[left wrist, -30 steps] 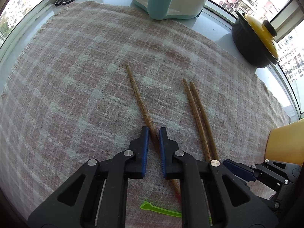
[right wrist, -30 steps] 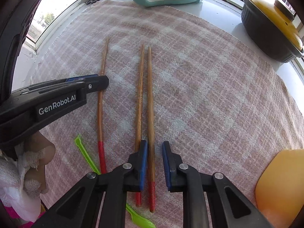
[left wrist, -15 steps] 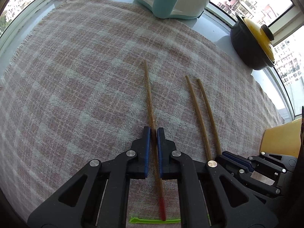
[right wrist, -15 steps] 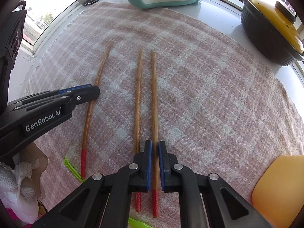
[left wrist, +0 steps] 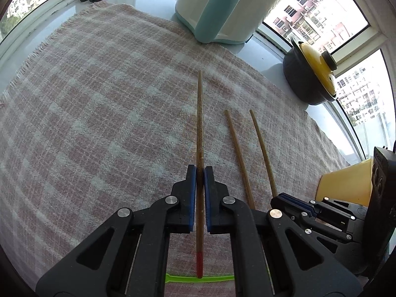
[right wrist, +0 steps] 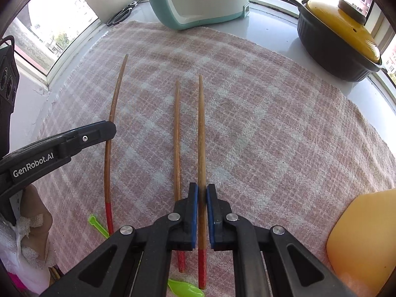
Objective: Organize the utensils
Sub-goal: 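Close the left gripper on one chopstick while the right grasps another chopstick, then carry the chopsticks over the yellow bin with both grippers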
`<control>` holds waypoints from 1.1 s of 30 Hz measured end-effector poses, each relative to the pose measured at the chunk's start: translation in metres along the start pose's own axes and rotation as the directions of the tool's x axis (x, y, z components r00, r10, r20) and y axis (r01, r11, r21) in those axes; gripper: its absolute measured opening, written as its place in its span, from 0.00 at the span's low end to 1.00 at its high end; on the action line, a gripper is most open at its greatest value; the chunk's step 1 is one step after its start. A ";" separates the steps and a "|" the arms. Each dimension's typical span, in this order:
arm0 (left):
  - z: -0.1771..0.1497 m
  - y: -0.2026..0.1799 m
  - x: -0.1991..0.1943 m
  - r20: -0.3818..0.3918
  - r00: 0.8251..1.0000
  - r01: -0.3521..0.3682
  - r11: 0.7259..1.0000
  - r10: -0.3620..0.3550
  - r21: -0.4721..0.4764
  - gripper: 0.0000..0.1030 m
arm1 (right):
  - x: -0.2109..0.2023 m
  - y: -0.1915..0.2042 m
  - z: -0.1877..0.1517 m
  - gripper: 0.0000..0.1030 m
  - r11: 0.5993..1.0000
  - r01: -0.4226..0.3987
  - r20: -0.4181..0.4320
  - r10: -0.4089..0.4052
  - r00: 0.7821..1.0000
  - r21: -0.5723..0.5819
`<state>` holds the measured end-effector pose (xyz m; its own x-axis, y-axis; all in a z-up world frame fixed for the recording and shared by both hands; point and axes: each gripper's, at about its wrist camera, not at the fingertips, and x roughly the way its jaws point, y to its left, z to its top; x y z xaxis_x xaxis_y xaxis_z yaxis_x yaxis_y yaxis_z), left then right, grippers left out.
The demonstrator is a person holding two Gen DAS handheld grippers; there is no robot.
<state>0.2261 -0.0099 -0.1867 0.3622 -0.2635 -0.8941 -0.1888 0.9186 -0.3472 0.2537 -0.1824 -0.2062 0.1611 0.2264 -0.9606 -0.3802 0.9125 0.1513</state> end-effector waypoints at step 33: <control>-0.021 -0.061 -0.095 0.197 0.974 0.079 0.986 -0.108 0.149 0.04 | -0.131 -0.007 -0.052 0.04 0.999 -0.012 0.297 0.000 0.955 0.039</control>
<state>0.1842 -0.0468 -0.0865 0.5531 -0.2981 -0.7779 -0.0214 0.9284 -0.3710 0.1880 -0.2357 -0.0936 0.4239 0.3174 -0.8483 -0.3460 0.9223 0.1722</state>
